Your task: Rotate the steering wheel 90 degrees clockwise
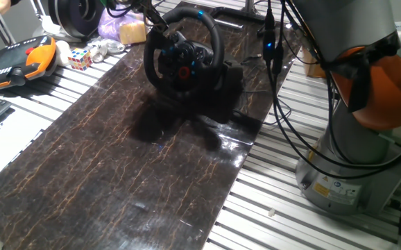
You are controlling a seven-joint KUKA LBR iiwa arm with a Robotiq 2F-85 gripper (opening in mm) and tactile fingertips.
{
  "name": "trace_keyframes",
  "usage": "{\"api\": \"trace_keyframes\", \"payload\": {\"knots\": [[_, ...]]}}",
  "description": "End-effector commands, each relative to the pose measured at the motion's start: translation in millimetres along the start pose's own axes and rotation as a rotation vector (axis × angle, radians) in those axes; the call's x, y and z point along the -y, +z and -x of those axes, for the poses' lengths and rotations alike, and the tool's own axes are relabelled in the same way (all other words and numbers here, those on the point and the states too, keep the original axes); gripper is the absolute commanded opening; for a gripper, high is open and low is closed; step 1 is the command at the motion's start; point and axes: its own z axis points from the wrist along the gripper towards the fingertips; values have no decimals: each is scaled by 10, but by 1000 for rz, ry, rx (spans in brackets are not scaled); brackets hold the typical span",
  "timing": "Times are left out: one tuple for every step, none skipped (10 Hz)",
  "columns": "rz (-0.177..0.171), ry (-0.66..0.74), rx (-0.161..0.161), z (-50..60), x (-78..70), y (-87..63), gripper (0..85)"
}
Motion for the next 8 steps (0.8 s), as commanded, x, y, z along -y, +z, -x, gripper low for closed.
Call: {"api": "trace_keyframes", "payload": {"knots": [[-1, 0, 2, 0, 0, 0, 7], [0, -3, 1, 0, 0, 0, 7], [1, -6, 0, 0, 0, 0, 7], [3, -6, -1, 0, 0, 0, 7], [1, -6, 0, 0, 0, 0, 7], [2, -9, -2, -1, -1, 1, 7], [7, -9, -2, -12, -3, 1, 7], [8, -14, -7, -15, -4, -2, 83]]}}
